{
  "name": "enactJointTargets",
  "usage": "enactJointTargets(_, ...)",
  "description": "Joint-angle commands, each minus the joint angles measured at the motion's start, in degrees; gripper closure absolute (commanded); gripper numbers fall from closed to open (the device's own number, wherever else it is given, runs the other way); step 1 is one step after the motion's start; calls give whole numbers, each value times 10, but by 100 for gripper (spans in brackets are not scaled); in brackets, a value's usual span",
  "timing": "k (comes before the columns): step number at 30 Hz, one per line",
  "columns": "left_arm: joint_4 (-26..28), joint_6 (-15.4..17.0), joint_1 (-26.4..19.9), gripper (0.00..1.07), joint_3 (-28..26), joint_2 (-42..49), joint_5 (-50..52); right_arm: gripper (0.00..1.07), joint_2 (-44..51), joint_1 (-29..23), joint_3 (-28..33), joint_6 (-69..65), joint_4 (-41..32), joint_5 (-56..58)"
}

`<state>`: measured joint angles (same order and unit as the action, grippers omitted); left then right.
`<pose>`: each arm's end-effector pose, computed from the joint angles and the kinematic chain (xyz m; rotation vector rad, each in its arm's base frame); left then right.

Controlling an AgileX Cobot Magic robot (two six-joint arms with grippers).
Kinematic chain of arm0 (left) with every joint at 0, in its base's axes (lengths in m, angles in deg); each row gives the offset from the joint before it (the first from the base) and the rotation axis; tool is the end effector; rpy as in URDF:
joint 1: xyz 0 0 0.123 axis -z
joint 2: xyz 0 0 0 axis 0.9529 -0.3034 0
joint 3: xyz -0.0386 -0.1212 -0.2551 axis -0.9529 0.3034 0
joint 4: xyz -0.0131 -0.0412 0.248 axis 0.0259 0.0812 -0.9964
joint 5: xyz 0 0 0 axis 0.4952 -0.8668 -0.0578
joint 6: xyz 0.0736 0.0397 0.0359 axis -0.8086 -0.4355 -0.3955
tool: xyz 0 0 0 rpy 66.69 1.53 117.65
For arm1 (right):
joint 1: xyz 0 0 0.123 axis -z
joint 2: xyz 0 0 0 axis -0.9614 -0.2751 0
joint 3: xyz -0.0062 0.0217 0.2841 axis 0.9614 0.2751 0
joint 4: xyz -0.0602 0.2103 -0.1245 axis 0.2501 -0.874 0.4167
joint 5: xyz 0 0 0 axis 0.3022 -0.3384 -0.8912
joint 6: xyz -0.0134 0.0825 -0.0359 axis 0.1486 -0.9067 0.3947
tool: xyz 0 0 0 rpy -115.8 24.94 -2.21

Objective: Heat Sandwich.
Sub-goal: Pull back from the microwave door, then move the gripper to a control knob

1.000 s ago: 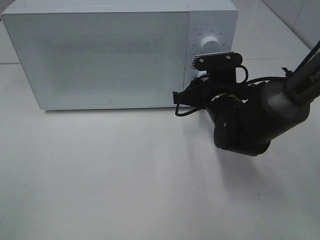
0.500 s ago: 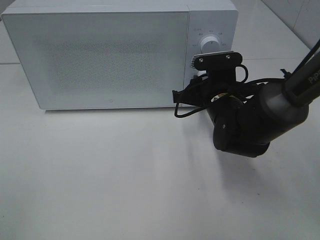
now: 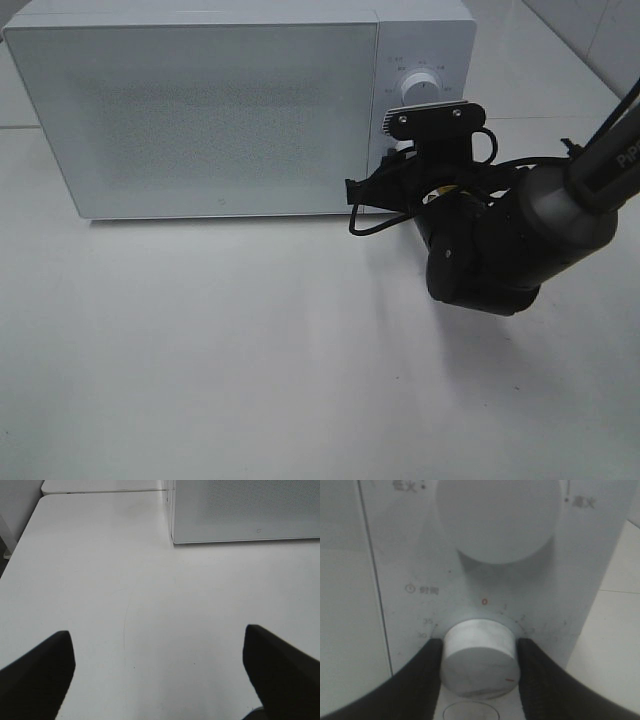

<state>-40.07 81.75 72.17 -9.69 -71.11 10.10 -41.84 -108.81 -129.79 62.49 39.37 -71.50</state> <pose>-0.0042 -0.0036 0.2765 0.0516 2.0352 -0.0205 0.3280 0.1642 0.1160 -0.0937 1.6857 -0.0982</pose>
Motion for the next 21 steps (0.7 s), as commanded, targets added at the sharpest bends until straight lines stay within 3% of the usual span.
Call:
enactJointTargets(1, 3, 1, 0, 23, 2, 13, 7, 82, 8, 6, -15, 9, 29, -89)
enactJointTargets(2, 3, 1, 0, 23, 2, 13, 7, 82, 8, 6, -15, 9, 29, -89)
enactJointTargets(4, 3, 1, 0, 23, 2, 13, 7, 102, 8, 6, -15, 9, 29, -101)
enactJointTargets(5, 3, 1, 0, 23, 2, 13, 7, 107, 8, 6, -15, 9, 29, -101)
enactJointTargets(12, 3, 1, 0, 23, 2, 13, 7, 107, 8, 6, -15, -37, 28, -104)
enactJointTargets(21, 3, 1, 0, 23, 2, 13, 7, 107, 18, -1, -15, -290, 29, -104)
